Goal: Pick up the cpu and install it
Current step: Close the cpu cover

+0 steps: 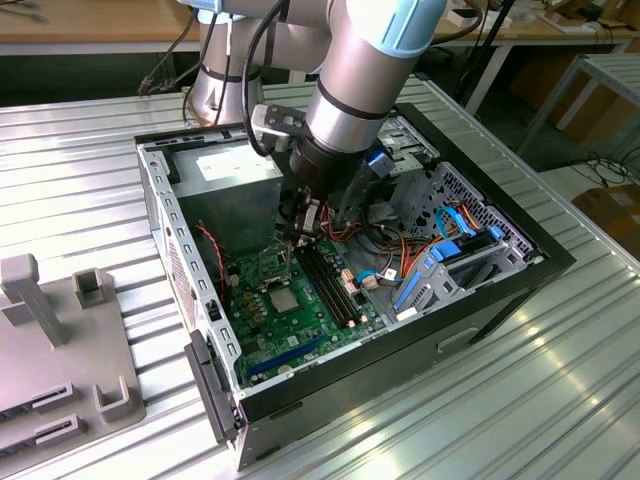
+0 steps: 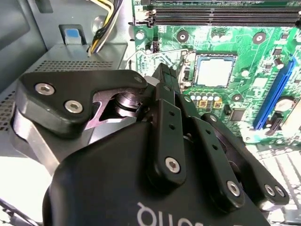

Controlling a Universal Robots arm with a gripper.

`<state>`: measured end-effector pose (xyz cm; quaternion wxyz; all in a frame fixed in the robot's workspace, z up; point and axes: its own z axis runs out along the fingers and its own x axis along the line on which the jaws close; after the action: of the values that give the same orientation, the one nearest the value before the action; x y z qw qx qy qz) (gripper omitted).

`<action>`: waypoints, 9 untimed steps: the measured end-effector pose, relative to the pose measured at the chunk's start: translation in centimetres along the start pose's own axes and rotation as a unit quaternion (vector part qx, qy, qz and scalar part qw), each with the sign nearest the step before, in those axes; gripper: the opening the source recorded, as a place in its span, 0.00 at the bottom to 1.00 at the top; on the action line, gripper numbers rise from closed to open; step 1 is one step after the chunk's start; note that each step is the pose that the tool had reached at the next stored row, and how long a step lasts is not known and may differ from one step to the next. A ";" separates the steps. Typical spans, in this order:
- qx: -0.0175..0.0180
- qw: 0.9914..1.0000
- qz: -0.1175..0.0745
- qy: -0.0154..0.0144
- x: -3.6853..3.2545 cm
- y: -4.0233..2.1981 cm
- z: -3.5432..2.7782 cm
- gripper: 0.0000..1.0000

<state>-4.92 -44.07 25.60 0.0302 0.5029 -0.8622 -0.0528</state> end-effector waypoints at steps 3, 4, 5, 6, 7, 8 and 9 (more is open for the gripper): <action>0.000 1.000 -0.017 0.002 0.08 -0.03 0.00 0.11; 0.000 1.000 -0.023 0.003 0.10 -0.04 0.00 0.11; 0.000 1.000 -0.029 0.003 0.12 -0.04 0.00 0.11; 0.000 0.999 -0.034 0.004 0.14 -0.05 -0.01 0.11; 0.001 0.999 -0.039 0.004 0.15 -0.05 -0.01 0.11; 0.001 0.999 -0.044 0.005 0.17 -0.05 -0.01 0.11; 0.001 0.999 -0.048 0.006 0.18 -0.06 -0.01 0.11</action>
<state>-4.96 -44.26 25.61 0.0320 0.5442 -0.8368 -0.0508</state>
